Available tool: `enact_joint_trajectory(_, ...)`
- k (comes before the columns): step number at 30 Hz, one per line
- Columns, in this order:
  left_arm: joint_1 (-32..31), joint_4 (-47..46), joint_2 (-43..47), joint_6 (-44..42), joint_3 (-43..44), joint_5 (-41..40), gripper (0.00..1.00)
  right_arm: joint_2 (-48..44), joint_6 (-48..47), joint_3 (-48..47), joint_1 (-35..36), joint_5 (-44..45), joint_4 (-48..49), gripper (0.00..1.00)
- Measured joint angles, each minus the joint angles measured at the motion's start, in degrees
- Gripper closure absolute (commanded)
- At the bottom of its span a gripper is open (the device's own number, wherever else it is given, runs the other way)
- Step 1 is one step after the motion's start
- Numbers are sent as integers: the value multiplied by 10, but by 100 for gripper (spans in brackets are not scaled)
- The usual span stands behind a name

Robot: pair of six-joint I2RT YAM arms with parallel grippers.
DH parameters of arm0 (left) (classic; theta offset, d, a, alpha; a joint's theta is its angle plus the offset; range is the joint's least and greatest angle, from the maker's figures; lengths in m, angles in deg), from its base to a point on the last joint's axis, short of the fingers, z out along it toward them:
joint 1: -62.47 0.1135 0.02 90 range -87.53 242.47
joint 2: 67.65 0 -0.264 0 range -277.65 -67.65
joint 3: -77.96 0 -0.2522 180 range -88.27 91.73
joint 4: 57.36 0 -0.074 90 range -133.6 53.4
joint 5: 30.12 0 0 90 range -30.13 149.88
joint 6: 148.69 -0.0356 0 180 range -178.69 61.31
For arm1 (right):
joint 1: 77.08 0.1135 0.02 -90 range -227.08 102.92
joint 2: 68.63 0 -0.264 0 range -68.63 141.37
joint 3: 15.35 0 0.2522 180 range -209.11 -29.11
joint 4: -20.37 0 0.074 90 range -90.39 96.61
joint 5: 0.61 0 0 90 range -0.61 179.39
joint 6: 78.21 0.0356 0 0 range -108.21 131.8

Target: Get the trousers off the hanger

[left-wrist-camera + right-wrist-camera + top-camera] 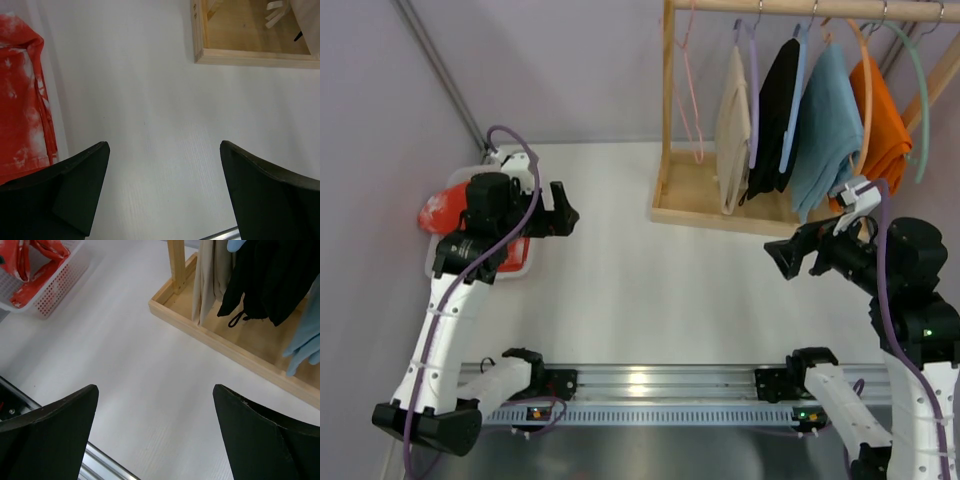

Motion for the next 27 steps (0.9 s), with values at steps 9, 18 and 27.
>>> enact_joint_trajectory(9,8,-1,-40,-11,115,-21,2,33,43,-96,-13,-5,1,1)
enact_joint_trajectory(18,-5,-53,-112,5,265,141,12,66,65,-120,-14,-11,5,1)
enact_joint_trajectory(27,-174,-131,-259,59,393,148,23,88,74,-144,-25,-4,5,1)
